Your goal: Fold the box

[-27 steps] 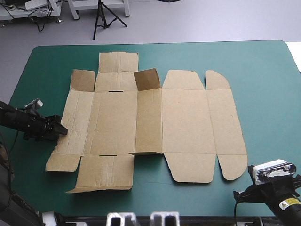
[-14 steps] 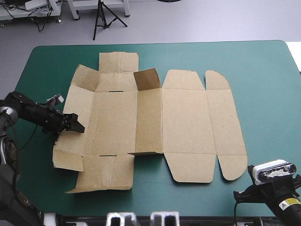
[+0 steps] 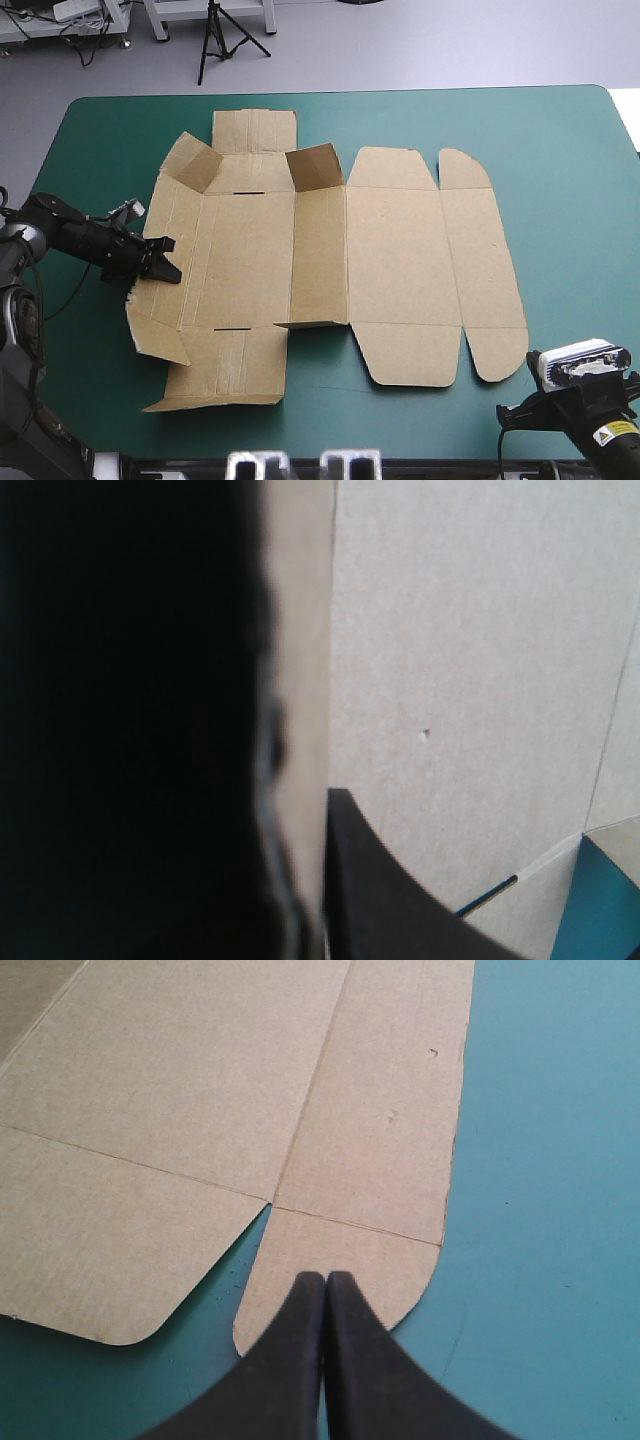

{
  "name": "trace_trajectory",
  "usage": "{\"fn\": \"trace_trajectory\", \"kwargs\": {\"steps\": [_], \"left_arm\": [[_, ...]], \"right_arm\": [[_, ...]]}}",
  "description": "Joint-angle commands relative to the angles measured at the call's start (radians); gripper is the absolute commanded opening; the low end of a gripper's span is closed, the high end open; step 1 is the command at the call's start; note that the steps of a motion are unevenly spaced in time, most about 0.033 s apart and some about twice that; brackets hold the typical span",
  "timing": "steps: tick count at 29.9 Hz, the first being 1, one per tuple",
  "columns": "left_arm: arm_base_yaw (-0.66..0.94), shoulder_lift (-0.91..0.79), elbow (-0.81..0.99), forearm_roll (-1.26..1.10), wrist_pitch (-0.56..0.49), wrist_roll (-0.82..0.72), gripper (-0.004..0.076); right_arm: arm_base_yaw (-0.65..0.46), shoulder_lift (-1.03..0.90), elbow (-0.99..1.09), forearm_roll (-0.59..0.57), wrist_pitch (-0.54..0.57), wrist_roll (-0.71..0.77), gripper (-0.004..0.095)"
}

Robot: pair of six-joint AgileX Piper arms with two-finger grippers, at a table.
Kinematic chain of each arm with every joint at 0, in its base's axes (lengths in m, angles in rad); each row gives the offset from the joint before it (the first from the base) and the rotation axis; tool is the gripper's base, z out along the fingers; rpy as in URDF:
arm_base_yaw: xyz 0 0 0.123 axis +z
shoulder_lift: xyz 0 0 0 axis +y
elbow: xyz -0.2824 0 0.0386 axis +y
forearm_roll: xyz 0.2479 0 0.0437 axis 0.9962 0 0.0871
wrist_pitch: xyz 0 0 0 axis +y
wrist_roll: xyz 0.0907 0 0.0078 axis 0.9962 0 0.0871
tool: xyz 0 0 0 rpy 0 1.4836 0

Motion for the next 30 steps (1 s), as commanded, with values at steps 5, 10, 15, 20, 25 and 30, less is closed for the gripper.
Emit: {"fn": "trace_trajectory", "kwargs": {"steps": [5,10,15,20,25,30], "left_arm": [[-0.057,-0.133,-0.177,0.019,0.084,-0.005,-0.0008],[-0.195,-0.193,-0.305,0.188,0.084,-0.003,-0.0008],[-0.361,-0.212,-0.428,0.37,0.074,0.015,-0.0008],[-0.529,-0.212,-0.517,0.559,0.027,0.015,-0.0008],[-0.672,-0.212,-0.549,0.712,-0.084,0.035,-0.0008],[-0.784,-0.212,-0.549,0.791,-0.207,0.063,-0.0008]], "right_arm": [[-0.001,0.017,-0.022,0.022,-0.049,0.002,-0.0017],[-0.001,0.017,-0.022,0.022,-0.049,0.002,-0.0017],[-0.001,0.017,-0.022,0.022,-0.049,0.002,-0.0017],[-0.001,0.017,-0.022,0.022,-0.049,0.002,-0.0017],[-0.001,0.017,-0.022,0.022,-0.049,0.002,-0.0017],[-0.001,0.017,-0.022,0.02,-0.049,0.002,-0.0017]]}}
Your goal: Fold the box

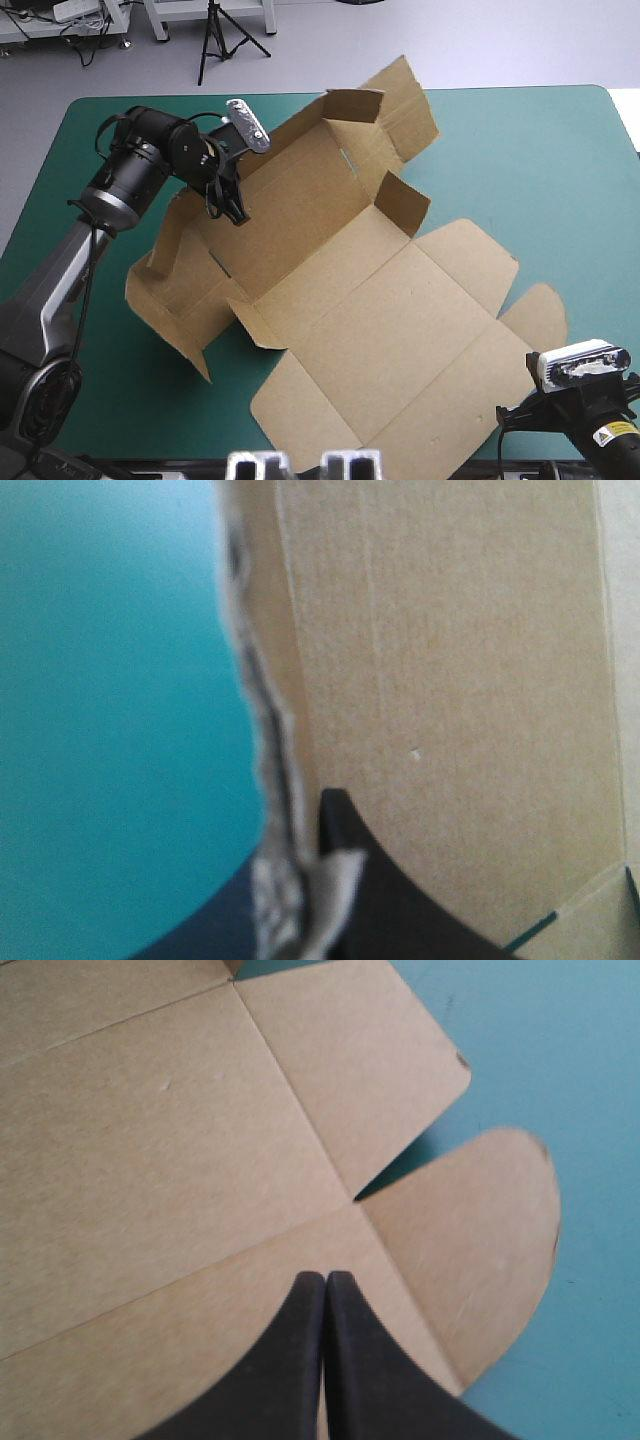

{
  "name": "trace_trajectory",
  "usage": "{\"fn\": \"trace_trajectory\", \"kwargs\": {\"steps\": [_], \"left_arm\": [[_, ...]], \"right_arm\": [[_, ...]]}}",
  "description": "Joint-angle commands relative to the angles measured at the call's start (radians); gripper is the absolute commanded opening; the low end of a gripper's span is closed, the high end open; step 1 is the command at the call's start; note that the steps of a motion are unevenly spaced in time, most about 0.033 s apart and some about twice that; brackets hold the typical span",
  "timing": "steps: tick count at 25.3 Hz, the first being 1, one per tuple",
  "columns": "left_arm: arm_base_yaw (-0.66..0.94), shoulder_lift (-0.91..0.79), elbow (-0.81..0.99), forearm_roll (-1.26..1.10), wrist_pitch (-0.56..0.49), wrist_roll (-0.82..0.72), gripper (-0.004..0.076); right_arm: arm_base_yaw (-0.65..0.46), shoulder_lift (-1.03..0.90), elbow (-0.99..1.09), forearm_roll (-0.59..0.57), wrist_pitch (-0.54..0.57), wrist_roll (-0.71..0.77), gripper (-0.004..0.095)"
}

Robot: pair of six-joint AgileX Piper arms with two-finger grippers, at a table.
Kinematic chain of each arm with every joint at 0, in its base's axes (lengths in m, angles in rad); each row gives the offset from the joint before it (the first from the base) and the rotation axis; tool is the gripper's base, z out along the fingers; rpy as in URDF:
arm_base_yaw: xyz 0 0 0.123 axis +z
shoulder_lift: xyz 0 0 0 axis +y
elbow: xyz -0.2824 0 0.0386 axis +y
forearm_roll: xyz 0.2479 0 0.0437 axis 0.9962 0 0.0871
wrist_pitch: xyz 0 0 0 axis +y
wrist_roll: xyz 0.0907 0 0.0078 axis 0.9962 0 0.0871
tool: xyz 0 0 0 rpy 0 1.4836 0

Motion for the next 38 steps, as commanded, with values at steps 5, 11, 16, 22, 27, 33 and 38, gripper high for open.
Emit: {"fn": "trace_trajectory", "kwargs": {"steps": [5,11,16,22,27,33,38], "left_arm": [[-0.14,-0.049,-0.04,0.129,-0.235,0.019,-0.0008],[-0.264,-0.063,-0.04,0.245,-0.274,0.019,-0.0008],[-0.376,-0.076,-0.04,0.409,-0.298,0.007,-0.0008],[-0.462,-0.085,0.041,0.575,-0.375,-0.075,-0.0008],[-0.518,-0.087,0.151,0.764,-0.463,-0.215,-0.0008],[-0.544,-0.124,0.387,1.192,-0.59,-0.656,-0.0008],[-0.544,-0.126,0.484,1.453,-0.562,-0.961,-0.0008]], "right_arm": [[-0.001,0.017,-0.022,0.02,-0.057,-0.002,-0.0017],[-0.001,0.017,-0.022,0.019,-0.057,-0.002,-0.0017],[-0.001,0.017,-0.022,0.019,-0.055,-0.032,-0.0017],[-0.001,0.017,-0.025,0.019,-0.055,-0.025,-0.0017],[-0.001,0.031,-0.089,0.013,-0.055,0.004,-0.0017],[-0.001,0.221,-0.345,-0.004,-0.043,0.024,-0.0017],[-0.001,0.457,-0.601,-0.002,-0.01,0.024,-0.0017]]}}
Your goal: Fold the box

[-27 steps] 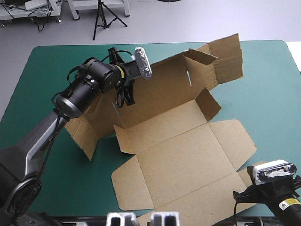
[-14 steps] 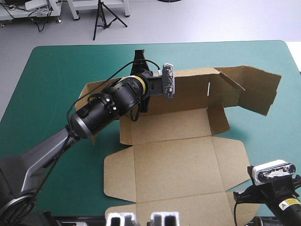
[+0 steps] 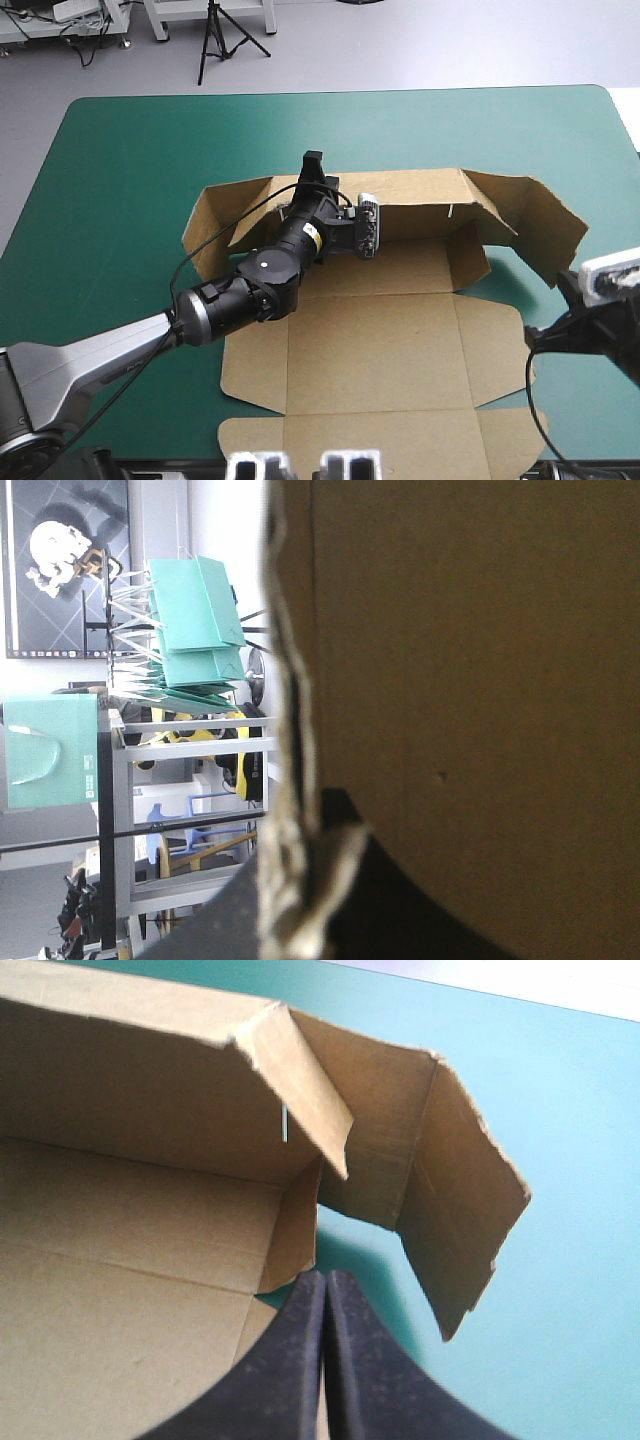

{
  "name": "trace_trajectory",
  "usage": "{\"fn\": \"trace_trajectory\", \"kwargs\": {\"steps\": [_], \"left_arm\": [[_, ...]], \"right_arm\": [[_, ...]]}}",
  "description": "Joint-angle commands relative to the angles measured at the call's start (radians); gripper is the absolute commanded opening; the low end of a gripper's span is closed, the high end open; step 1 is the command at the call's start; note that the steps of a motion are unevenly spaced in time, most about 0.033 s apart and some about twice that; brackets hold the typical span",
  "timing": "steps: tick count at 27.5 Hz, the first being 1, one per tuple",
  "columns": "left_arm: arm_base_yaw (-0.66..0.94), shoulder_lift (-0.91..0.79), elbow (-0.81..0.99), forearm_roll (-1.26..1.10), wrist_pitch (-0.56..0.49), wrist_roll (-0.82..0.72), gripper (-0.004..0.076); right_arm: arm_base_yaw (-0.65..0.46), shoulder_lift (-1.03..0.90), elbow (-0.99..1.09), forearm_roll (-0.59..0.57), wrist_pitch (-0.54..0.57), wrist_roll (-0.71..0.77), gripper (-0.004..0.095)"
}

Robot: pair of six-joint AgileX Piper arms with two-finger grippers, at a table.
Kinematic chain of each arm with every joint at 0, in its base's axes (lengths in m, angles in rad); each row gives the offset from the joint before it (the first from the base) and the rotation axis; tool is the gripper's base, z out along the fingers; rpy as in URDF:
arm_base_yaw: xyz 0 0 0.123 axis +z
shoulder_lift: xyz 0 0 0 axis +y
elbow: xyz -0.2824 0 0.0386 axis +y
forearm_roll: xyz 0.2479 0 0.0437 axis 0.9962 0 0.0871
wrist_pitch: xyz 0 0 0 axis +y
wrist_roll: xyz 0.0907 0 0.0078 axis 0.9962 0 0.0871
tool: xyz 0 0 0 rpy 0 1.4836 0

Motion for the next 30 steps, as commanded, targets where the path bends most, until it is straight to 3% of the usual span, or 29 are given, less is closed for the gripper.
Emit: {"fn": "trace_trajectory", "kwargs": {"steps": [1,4,15,30], "left_arm": [[-0.005,-0.05,-0.003,0.156,0.007,-0.165,-0.0008],[-0.005,-0.048,-0.002,0.181,0.014,-0.194,-0.0008],[-0.005,-0.048,-0.002,0.181,0.014,-0.194,-0.0008],[-0.005,-0.048,-0.002,0.181,0.025,-0.189,-0.0008]], "right_arm": [[-0.001,0.159,-0.166,0.026,-0.044,0.001,-0.0017],[-0.001,0.377,-0.361,0.09,-0.028,0.001,-0.0017],[-0.001,0.784,-0.702,0.131,0.063,-0.013,-0.0017],[0.001,1.078,-0.77,0.19,0.184,-0.096,-0.0017]]}}
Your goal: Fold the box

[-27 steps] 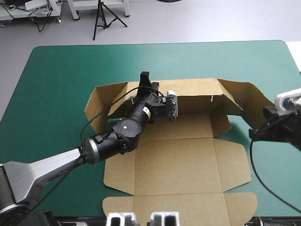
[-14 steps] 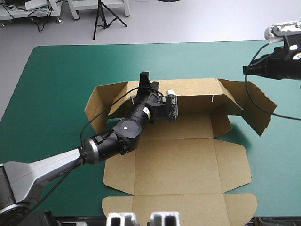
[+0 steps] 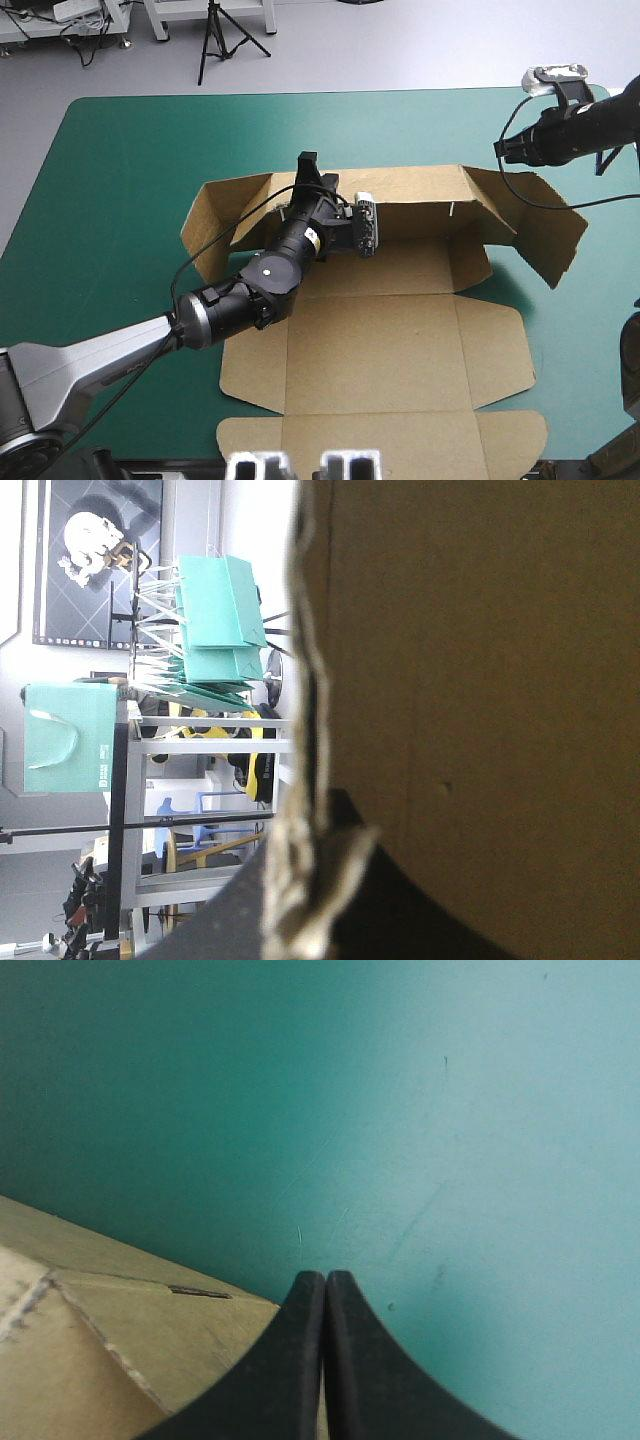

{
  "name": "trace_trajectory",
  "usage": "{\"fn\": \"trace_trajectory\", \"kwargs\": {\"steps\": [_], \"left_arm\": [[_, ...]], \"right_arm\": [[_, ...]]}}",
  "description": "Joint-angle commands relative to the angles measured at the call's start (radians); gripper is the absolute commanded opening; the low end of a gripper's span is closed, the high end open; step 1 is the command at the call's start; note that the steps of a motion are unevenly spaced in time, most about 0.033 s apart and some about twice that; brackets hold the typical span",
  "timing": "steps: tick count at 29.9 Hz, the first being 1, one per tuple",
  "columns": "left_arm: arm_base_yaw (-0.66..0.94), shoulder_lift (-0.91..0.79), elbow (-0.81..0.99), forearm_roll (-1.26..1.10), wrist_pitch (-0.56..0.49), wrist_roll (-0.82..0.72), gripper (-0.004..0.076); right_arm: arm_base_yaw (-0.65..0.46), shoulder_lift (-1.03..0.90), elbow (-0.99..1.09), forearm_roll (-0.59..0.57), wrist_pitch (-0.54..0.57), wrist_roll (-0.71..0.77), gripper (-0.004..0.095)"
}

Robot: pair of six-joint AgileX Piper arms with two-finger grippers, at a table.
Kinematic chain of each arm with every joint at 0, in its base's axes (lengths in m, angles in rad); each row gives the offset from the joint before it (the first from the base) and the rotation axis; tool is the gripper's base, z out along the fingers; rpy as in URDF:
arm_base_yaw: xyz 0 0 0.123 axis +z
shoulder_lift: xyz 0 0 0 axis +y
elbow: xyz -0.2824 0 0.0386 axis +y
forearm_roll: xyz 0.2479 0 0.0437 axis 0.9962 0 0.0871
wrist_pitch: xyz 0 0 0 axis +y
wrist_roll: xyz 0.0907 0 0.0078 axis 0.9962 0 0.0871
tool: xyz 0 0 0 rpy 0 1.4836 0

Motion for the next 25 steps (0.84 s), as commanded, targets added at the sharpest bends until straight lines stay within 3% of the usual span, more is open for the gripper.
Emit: {"fn": "trace_trajectory", "kwargs": {"steps": [1,14,25], "left_arm": [[-0.005,-0.047,-0.032,0.047,0.025,-0.014,-0.0008],[-0.005,-0.047,-0.032,0.047,0.06,-0.023,-0.0008],[-0.005,-0.038,-0.032,0.04,0.03,-0.064,-0.0008]], "right_arm": [[0.001,-0.017,-0.031,0.044,0.014,-0.032,-0.0017],[-0.001,-0.062,0.091,0.058,0.051,-0.087,-0.0017],[-0.003,-0.114,0.268,0.225,0.02,-0.244,-0.0017]]}}
